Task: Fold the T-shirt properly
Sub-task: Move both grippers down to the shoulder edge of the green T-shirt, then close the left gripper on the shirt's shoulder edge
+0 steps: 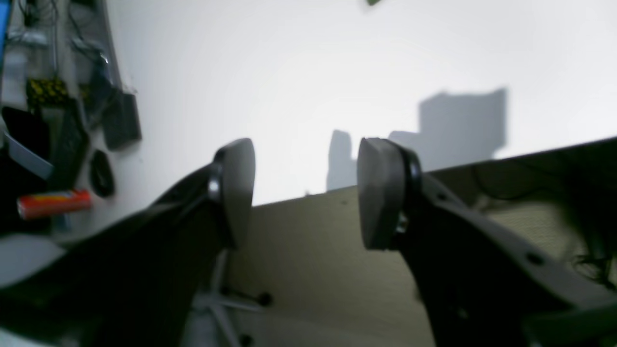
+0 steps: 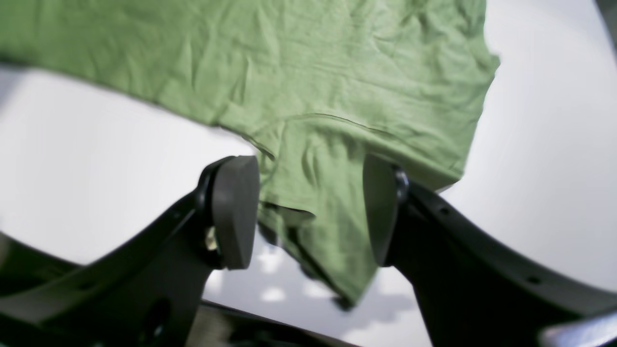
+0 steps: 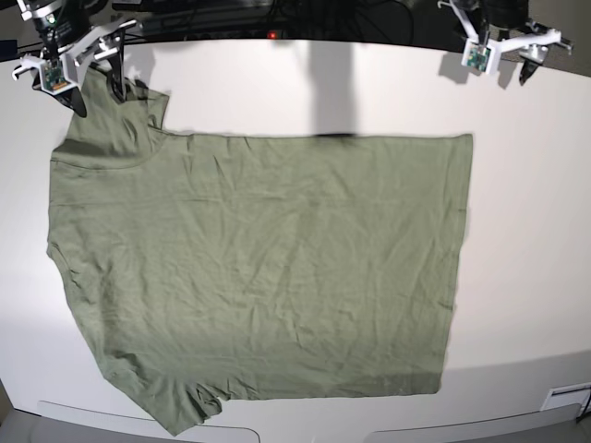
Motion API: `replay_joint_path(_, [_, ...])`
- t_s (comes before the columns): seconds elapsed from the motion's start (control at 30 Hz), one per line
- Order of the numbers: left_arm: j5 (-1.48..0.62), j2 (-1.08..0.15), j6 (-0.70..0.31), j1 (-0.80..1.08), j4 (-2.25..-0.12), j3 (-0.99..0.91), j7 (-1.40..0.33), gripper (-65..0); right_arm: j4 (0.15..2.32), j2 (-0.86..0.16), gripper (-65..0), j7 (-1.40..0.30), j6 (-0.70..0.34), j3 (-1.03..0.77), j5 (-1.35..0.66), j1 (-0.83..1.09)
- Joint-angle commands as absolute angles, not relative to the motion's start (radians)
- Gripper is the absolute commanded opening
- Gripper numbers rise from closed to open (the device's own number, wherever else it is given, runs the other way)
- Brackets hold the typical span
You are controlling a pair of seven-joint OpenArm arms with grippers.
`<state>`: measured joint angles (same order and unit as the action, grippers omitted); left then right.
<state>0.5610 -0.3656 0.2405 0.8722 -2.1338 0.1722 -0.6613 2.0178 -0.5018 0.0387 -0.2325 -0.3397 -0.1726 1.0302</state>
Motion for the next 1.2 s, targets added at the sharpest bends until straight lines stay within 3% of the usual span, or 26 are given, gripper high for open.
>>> replay_joint_path(0.0, [0.591, -0.389, 0.246, 0.881, -2.151, 0.171, -0.651, -32.0, 2.034, -0.51, -30.3, 0.064, -0.224, -0.348, -0.128, 1.037])
replay_joint_path(0.2, [0.761, -0.471, 0.243, 0.88, -2.151, 0.171, -0.643, -32.4, 2.034, -0.516, -30.3, 0.073, -0.225, -0.347, 0.178, 0.994])
replay_joint_path(0.33, [0.841, -0.53, 0.234, 0.877, -2.149, 0.171, -0.495, -33.1, 2.034, -0.54, -30.3, 0.076, -0.231, -0.347, 0.311, 0.975])
replay_joint_path(0.53, [0.731, -0.623, 0.015, 0.808, -2.132, 0.171, -0.379, -33.1, 2.034, -0.576, -30.3, 0.09, -0.257, -0.347, 0.481, 0.976])
replay_joint_path(0.67, [0.632, -0.635, -0.082, 0.72, -2.04, 0.171, -0.287, -33.1, 2.034, -0.576, -30.3, 0.09, -0.257, -0.347, 0.498, 0.975])
replay_joint_path(0.77, [0.585, -0.635, -0.083, 0.66, -1.954, 0.171, -0.181, -33.3, 2.034, -0.576, -30.3, 0.09, -0.256, -0.347, 0.498, 0.975])
replay_joint_path(1.17, [0.582, -0.627, -0.084, 0.514, -1.719, 0.171, -0.104, -34.7, 2.034, -0.576, -30.3, 0.088, -0.255, -0.347, 0.498, 0.945])
